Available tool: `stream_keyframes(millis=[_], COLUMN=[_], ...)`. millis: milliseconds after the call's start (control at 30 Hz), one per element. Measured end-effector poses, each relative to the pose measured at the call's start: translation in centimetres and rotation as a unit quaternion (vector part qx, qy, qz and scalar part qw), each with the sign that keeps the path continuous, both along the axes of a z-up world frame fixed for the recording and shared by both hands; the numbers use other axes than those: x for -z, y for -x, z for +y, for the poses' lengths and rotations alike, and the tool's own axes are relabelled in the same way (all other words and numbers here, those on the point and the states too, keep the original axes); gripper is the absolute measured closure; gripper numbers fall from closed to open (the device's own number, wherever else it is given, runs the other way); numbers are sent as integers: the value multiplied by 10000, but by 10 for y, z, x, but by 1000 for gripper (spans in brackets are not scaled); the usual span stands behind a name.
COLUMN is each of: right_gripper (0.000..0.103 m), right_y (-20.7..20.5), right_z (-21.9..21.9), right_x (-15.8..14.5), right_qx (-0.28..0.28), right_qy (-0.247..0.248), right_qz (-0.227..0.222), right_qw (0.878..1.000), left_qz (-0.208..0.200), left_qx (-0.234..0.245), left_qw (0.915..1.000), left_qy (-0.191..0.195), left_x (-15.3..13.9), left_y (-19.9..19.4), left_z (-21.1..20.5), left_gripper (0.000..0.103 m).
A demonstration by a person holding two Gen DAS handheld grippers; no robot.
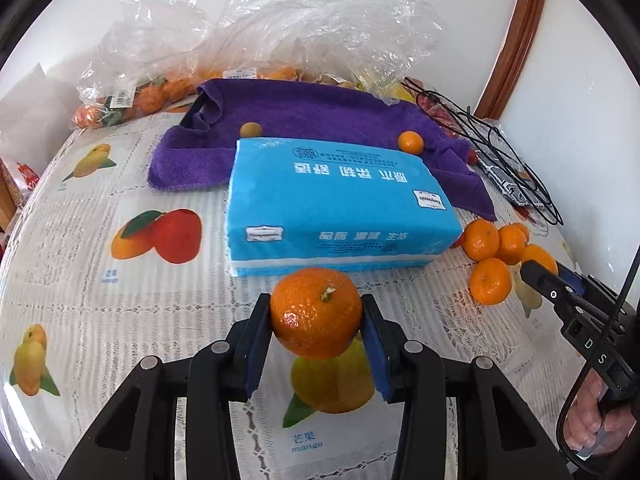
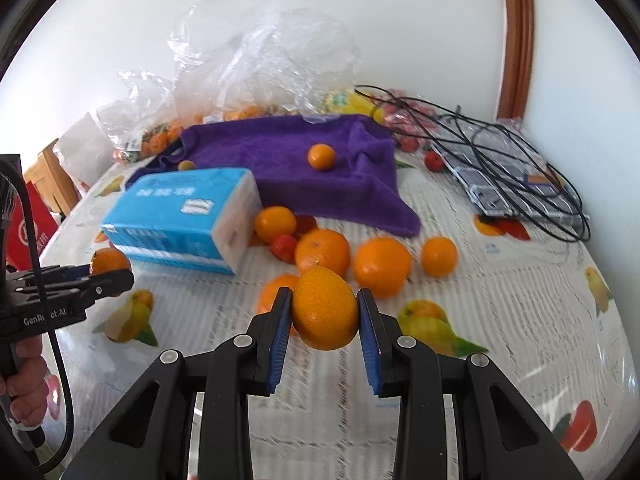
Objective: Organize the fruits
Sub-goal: 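Carry the mandarin and orange over the purple towel with both tools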
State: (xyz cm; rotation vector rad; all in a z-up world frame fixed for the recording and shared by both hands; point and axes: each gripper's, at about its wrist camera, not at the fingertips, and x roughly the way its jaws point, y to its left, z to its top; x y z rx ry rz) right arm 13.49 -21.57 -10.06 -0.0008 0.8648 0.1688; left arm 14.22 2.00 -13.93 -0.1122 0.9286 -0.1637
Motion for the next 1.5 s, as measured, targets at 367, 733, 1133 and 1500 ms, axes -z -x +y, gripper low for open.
stream_keyframes(millis=[367,733,1133,1500], right_gripper=[71,71,71,71], right_y=[-31,-71,-123,-141], right_z=[53,63,70,64], right_x=[-29,-44,-37,-1], right_qx=[-361,-194,-160,-176], right_qy=[-6,-13,18,-43], right_qz=[-378,-560,-650,-456], right_qw=[9986,9982,9978,9988], left_qz=[-420,-731,-611,-479], left_qx=[-322,-255,-252,-326], left_qw=[9986,9970,9978,9981], left_qy=[-65,36,45,228], left_x=[-34,-53,-48,-22], left_y=[-15,-63,-113,-124], left_z=[26,27,22,33], left_gripper=[62,62,62,62])
